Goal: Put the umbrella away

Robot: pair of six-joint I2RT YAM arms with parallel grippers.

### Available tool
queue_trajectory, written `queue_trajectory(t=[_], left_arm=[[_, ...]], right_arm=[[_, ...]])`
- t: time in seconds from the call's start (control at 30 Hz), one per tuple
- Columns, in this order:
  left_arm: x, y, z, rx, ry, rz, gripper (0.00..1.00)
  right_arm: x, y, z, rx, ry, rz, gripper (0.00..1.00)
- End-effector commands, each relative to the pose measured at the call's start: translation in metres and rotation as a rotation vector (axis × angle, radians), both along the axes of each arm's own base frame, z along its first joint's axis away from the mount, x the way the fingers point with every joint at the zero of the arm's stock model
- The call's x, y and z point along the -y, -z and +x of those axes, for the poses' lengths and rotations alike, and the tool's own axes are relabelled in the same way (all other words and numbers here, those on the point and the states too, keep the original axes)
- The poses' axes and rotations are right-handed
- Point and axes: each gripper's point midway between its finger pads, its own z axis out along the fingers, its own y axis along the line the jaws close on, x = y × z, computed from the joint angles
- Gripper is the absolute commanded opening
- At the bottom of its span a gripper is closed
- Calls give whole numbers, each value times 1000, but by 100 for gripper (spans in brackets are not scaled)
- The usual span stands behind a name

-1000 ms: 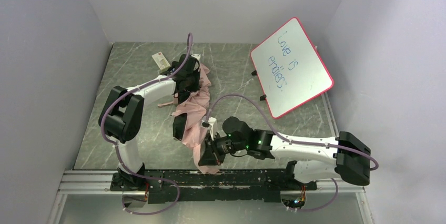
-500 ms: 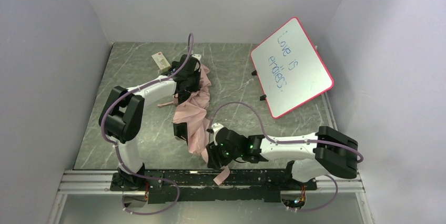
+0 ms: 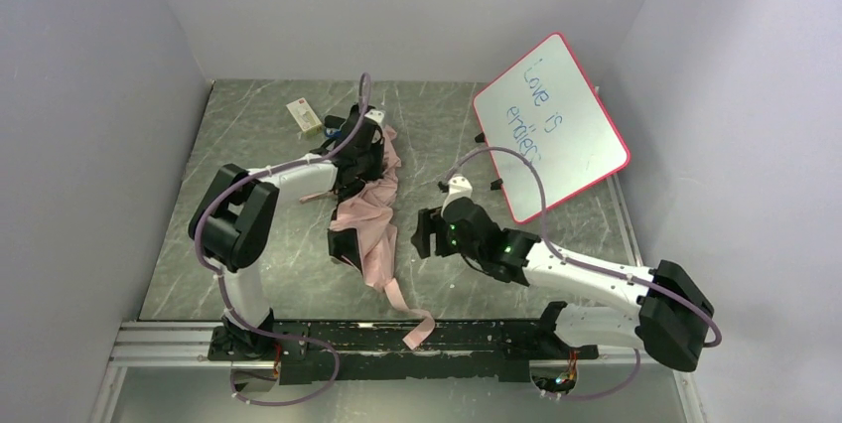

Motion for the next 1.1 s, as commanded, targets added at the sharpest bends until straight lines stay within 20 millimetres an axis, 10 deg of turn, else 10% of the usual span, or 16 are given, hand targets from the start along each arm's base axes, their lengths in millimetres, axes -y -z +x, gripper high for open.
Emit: queue_trajectory(t=[0.0,0.27,0.63,1.07], left_arm=[[51,-11,-2,85,116,-108,5],[102,-46,-10,168,289,-194,5],[54,-119,-44,285,301,-112,51],[-41,-156,-65,319,147,-47,60]], right_arm=[[17,3,18,-2,66,22,74],[45,-9,48,43,126,16,74],[49,-75,117,245,-3,49,89],[-3,-75,193,488,-449,-130,90]])
